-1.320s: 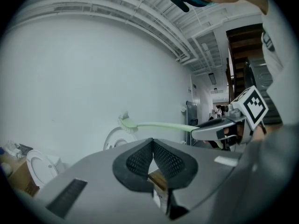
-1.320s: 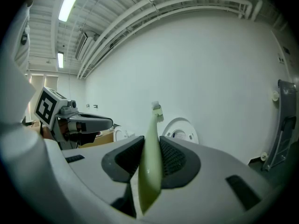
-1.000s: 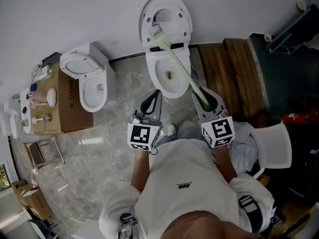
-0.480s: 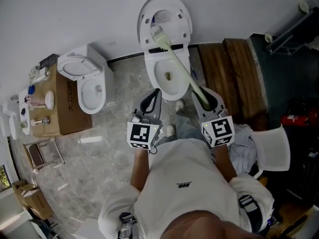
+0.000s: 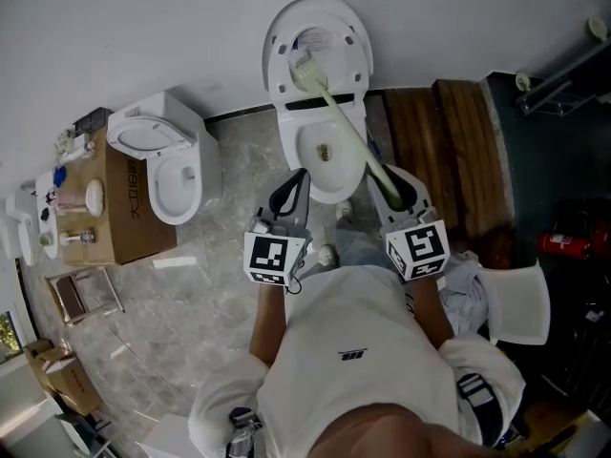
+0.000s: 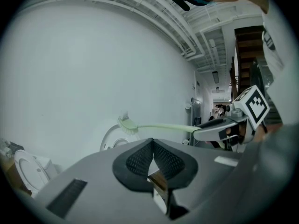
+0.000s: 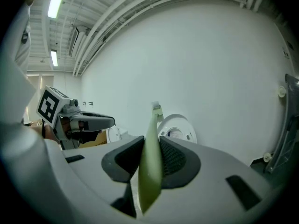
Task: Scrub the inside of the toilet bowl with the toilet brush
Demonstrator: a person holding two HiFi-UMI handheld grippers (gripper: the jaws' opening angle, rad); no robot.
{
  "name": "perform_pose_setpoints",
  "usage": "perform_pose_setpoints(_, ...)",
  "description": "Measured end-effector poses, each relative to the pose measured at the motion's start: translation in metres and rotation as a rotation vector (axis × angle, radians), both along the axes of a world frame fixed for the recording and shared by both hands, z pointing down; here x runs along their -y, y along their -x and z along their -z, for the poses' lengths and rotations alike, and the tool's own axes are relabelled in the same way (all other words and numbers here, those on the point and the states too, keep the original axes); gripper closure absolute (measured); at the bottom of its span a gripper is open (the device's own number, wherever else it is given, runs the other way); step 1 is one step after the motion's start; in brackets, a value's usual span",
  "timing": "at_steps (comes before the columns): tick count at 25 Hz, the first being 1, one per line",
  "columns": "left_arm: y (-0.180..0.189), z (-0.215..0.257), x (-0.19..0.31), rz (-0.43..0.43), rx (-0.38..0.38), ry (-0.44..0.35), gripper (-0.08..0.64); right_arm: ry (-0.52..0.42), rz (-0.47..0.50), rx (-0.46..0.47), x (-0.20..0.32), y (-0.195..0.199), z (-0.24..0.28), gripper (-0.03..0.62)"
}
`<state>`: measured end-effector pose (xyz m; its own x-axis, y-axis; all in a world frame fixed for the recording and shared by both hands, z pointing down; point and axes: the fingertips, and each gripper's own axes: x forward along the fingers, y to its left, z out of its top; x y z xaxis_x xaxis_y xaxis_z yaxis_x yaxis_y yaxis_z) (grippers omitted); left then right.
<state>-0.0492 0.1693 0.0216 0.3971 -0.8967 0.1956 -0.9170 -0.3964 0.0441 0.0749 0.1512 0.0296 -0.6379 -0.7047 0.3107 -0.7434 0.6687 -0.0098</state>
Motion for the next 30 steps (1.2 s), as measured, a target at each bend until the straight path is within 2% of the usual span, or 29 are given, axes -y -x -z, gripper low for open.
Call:
perform_pose_setpoints(21,-0.003,-0.02,0.13,0.058,0.007,0.057,0.551,0.041,0.077,-0.002,0.132,0.0,-0.016,0.499)
perform_pose_setpoints(26,-0.007,-0.045,0.151,0.074,0.001,0.083,0.551,0.073,0.107,-0.001,0.148,-0.003,-0.036,0.499)
perform_pose_setpoints(30,-0.002,-0.088,0.164,0.121,0.003,0.141,0.551,0.151,0.104,-0.041,0.149,-0.009,-0.074,0.499)
